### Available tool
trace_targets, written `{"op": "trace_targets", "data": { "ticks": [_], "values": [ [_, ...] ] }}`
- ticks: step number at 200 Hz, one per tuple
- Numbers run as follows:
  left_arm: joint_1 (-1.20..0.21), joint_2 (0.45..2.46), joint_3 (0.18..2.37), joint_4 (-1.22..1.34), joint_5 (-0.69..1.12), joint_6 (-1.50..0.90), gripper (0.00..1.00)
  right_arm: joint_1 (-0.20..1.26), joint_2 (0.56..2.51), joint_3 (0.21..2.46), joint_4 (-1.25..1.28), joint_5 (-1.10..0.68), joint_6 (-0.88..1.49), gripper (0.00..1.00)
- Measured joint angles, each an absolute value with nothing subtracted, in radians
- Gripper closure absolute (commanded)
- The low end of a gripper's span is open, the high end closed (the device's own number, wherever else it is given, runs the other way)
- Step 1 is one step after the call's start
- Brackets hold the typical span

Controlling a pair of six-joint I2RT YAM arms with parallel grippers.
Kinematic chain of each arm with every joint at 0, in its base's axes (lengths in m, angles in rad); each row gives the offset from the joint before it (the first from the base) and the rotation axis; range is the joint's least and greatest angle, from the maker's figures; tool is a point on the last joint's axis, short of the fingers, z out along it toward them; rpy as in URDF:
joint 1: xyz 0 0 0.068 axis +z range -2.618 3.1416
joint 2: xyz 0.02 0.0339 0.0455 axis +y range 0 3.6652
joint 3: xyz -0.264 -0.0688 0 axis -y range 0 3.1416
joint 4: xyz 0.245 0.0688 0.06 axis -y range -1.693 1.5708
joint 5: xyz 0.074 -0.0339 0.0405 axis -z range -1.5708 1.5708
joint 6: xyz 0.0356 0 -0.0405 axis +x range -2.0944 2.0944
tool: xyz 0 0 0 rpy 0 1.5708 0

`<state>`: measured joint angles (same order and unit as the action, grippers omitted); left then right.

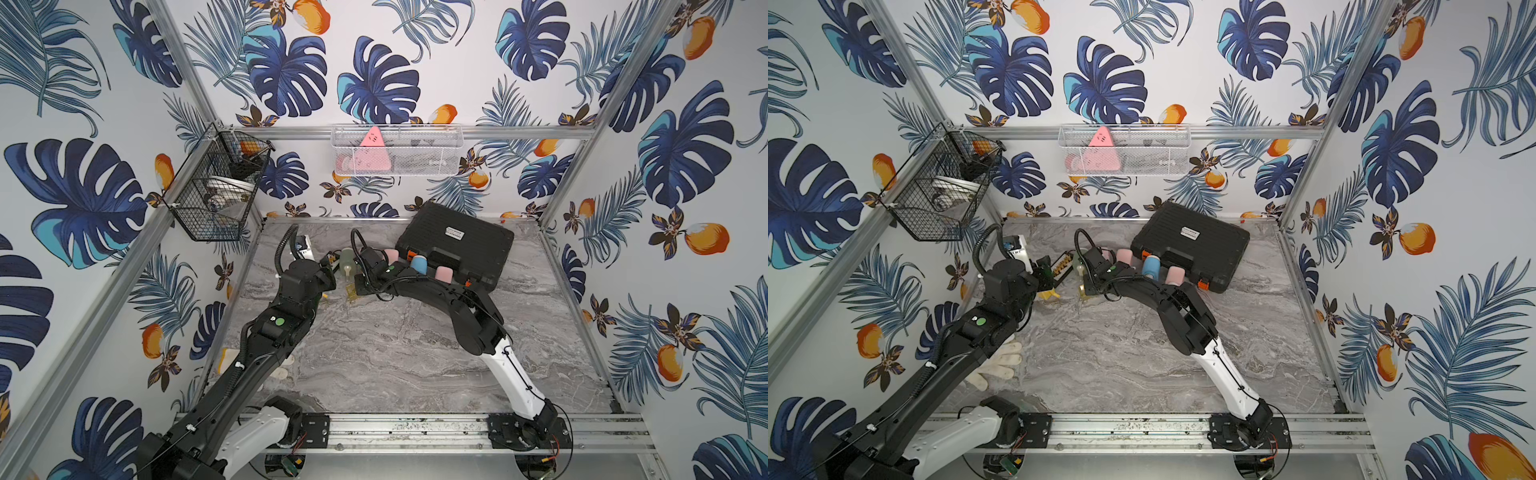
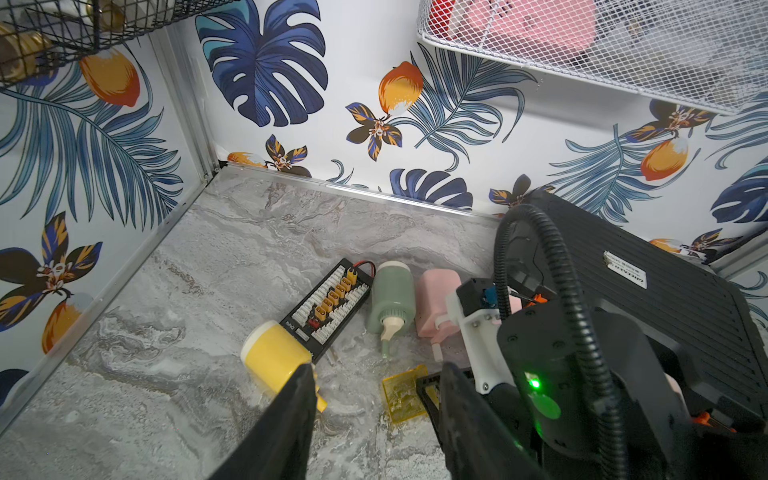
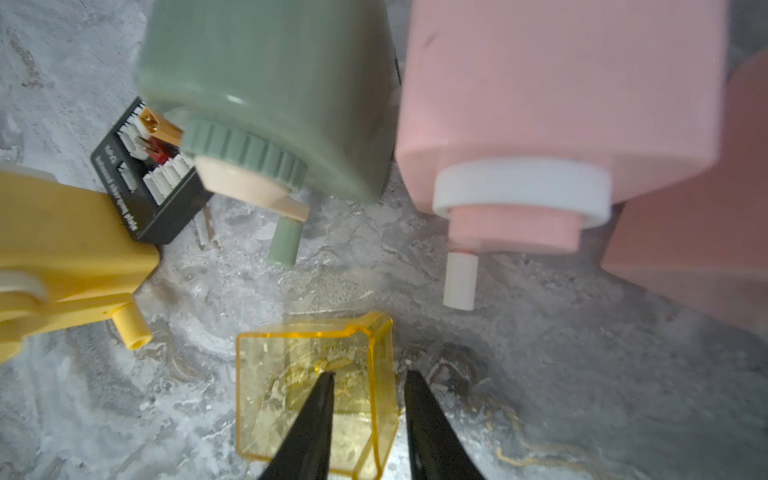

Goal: Put the tray back into the pencil sharpener
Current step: Pick up the container from the center of the board.

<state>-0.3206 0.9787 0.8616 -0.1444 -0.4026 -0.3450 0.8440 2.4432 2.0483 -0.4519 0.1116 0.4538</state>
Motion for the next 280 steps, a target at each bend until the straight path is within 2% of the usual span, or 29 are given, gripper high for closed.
{"op": "trace_targets", "data": {
  "ticks": [129,201,280],
  "values": [
    [-0.298,0.976,0.860,-0.142,-0.361,-0.353,0.48,0.841,2.493,2.116,-0.513,0.139,0.418,0.84],
    [-0.293,0.979,0.858,-0.141,-0.344,-0.364,0.48,0.841,2.481,2.091,-0.519,0.145,0.400,0.95],
    [-0.293,0.984,0.856,-0.134,-0.339,-0.364,0.48,0.844,2.261,1.861,-0.497,0.148,0.400,0.98]
  ]
}}
